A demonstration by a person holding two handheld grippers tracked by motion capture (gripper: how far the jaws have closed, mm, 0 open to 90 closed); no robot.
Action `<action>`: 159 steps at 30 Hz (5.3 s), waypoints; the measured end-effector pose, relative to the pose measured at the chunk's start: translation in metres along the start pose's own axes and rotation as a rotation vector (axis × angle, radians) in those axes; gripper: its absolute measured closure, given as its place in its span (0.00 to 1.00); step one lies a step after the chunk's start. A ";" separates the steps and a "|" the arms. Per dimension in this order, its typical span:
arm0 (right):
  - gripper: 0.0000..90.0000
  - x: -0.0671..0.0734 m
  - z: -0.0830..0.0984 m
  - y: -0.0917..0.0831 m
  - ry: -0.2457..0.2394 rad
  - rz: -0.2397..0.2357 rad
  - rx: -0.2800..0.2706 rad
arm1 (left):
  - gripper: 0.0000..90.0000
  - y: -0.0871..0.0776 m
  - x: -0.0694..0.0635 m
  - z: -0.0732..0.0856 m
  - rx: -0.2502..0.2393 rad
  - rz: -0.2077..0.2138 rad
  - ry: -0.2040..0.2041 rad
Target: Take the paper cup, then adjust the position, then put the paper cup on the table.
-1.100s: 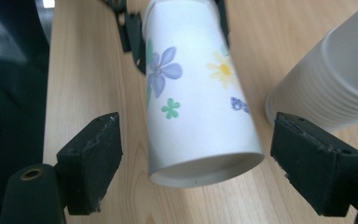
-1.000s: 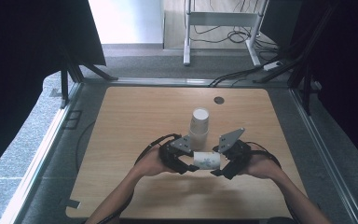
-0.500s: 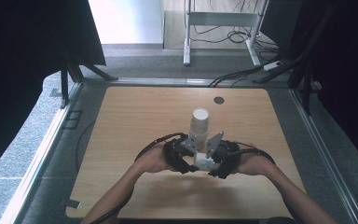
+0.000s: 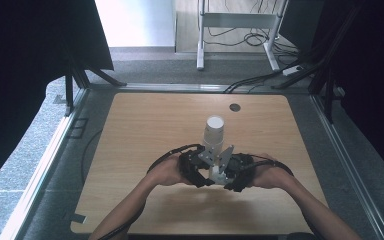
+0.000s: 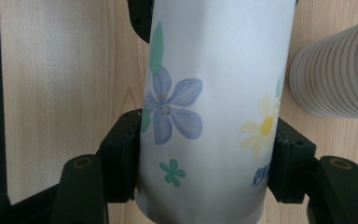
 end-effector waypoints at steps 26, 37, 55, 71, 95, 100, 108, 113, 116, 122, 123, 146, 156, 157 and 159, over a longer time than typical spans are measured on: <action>0.42 -0.011 0.005 -0.028 0.264 0.062 -0.387 | 0.15 -0.047 0.001 -0.011 -0.367 -0.021 -0.082; 0.42 -0.013 0.010 -0.035 0.358 0.076 -0.570 | 0.16 -0.051 0.001 -0.019 -0.434 0.016 -0.074; 0.42 -0.004 0.000 -0.026 0.375 0.027 -0.666 | 0.35 -0.047 -0.005 -0.031 -0.484 0.100 -0.011; 0.07 -0.010 0.022 -0.003 0.461 0.149 -0.452 | 0.42 -0.050 0.002 -0.021 -0.346 -0.042 -0.024; 0.01 -0.014 0.062 0.002 0.598 0.261 -0.410 | 0.41 -0.069 0.023 0.017 -0.126 -0.202 -0.184; 0.01 -0.014 0.064 0.004 0.603 0.266 -0.398 | 0.40 -0.073 0.026 0.025 -0.099 -0.226 -0.214; 0.00 -0.012 0.070 0.010 0.636 0.288 -0.377 | 0.40 -0.081 0.032 0.035 -0.065 -0.264 -0.262; 0.00 -0.013 0.074 0.013 0.651 0.305 -0.360 | 0.40 -0.083 0.039 0.045 -0.042 -0.296 -0.293; 0.00 -0.014 0.075 0.015 0.654 0.307 -0.348 | 0.39 -0.083 0.044 0.054 -0.031 -0.312 -0.323; 0.00 -0.012 0.076 0.018 0.649 0.301 -0.335 | 0.39 -0.079 0.053 0.068 0.005 -0.342 -0.364; 0.00 -0.012 0.076 0.019 0.648 0.297 -0.331 | 0.39 -0.078 0.054 0.070 0.008 -0.338 -0.371; 0.01 -0.009 0.075 0.023 0.628 0.282 -0.317 | 0.26 -0.055 0.066 0.087 0.045 -0.338 -0.431; 0.01 -0.010 0.075 0.022 0.627 0.279 -0.318 | 0.15 -0.057 0.064 0.083 -0.015 -0.334 -0.439; 0.01 -0.010 0.075 0.022 0.626 0.279 -0.318 | 0.15 -0.058 0.064 0.083 -0.019 -0.334 -0.439; 0.01 -0.010 0.075 0.022 0.625 0.279 -0.317 | 0.13 -0.058 0.063 0.082 -0.028 -0.335 -0.439</action>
Point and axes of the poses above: each handheld gripper's, and its own axes: y roughly forward along the jaws, z roughly out of its underside, x roughly to its left, the point moved 8 cm from there along y, roughly forward along the jaws, and after that the axes turned 13 degrees about z, right-handed, at the moved point
